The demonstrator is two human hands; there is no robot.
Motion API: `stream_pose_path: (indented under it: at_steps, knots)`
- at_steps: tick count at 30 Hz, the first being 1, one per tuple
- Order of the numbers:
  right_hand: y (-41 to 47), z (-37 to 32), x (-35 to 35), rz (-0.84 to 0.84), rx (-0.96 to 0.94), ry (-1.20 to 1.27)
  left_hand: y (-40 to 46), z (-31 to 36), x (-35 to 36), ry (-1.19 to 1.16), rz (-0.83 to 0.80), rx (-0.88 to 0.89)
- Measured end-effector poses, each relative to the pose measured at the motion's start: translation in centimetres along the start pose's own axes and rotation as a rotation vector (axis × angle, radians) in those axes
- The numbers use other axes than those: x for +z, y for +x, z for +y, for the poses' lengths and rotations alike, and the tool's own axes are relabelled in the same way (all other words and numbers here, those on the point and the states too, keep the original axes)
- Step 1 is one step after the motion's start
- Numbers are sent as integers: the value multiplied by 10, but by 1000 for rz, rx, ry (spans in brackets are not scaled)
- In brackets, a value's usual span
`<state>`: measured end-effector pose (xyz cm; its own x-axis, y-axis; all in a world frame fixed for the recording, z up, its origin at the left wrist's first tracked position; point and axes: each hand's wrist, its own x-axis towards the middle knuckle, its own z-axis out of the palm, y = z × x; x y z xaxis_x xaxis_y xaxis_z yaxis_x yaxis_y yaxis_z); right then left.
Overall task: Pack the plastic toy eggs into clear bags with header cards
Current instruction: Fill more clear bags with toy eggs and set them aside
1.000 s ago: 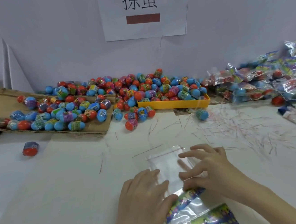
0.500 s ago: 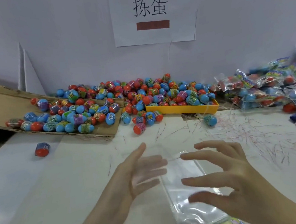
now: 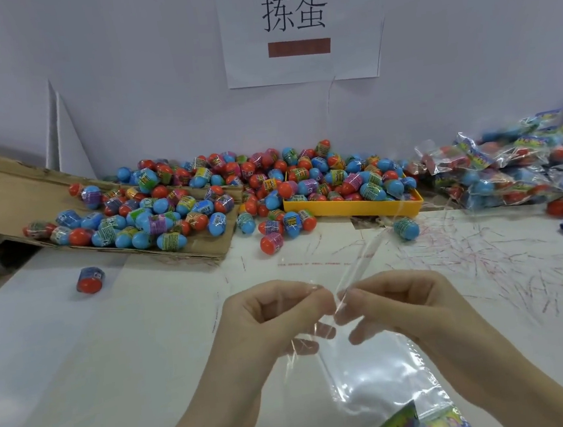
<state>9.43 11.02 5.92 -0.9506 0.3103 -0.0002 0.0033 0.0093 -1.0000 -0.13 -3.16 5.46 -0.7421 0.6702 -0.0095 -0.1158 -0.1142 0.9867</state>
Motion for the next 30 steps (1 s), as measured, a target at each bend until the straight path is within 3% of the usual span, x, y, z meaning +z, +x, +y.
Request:
stream_pose_path:
  at_steps: [4, 7, 8, 11, 15, 17, 20, 23, 26, 28, 30]
  knots:
    - [3, 2, 8, 72, -18, 3, 0, -4, -2, -18, 125, 7]
    - [6, 4, 18, 414, -215, -194, 0, -4, 0, -9, 323, 125]
    - [5, 3, 23, 452, -281, -238, 0, -3, 3, 32, 372, 182]
    - [3, -2, 36, 456, -329, -199, -2, -6, 10, 297, 509, 458]
    - [0, -7, 49, 308, -179, 156, 2, -17, 15, 832, 683, 1062]
    - [-2, -11, 52, 245, -129, 206, 3, -21, 18, 947, 693, 1175]
    - [-1, -15, 52, 270, -118, 158, -1, -28, 23, 1031, 619, 1130]
    - [3, -11, 45, 295, -125, 216, -9, -32, 20, 968, 443, 1023]
    - [8, -9, 26, 225, -72, 179, -17, -24, 8, 820, 465, 907]
    - [11, -13, 11, 65, 21, 117, -15, -12, -3, 703, 532, 706]
    - [17, -19, 0, -125, 129, 82, -5, 3, -13, 631, 450, 304]
